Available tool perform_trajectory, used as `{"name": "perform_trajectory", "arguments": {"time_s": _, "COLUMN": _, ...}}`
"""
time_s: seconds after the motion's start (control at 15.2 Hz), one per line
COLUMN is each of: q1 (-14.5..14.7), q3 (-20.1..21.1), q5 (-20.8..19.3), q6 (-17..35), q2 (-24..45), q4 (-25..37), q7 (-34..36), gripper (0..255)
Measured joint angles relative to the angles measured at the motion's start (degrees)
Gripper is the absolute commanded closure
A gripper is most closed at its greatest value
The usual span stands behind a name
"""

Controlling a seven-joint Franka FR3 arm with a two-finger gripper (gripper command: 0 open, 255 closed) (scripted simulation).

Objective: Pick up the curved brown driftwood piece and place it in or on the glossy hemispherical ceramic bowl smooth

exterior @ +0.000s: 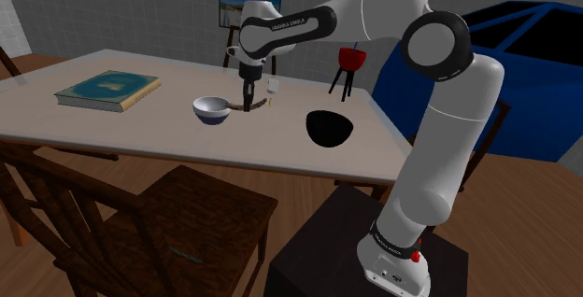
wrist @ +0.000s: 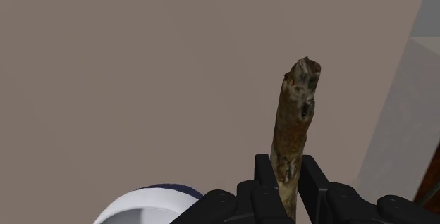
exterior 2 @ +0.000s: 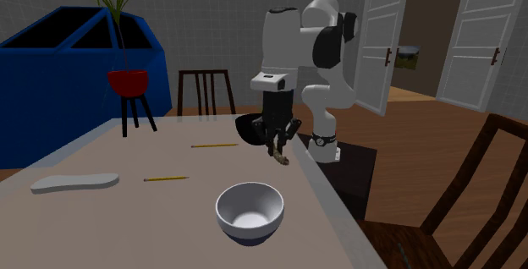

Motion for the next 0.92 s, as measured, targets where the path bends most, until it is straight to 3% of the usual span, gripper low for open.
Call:
{"name": "perform_trajectory", "arguments": {"time_s": 0.73, "q1": 0.08, "q3": 0.05, "q5": -0.07, "q6": -8.21, "q2": -1.12, "q4": 7.1, "q7": 0.09, "gripper": 255}}
{"name": "perform_trajectory", "arguments": {"time_s": 0.92, "q1": -0.36, "q3": -0.35, "q5": -0.2, "q6": -8.58, "q2": -3.56, "q4": 5.0, "q7": -0.74, "gripper": 255}}
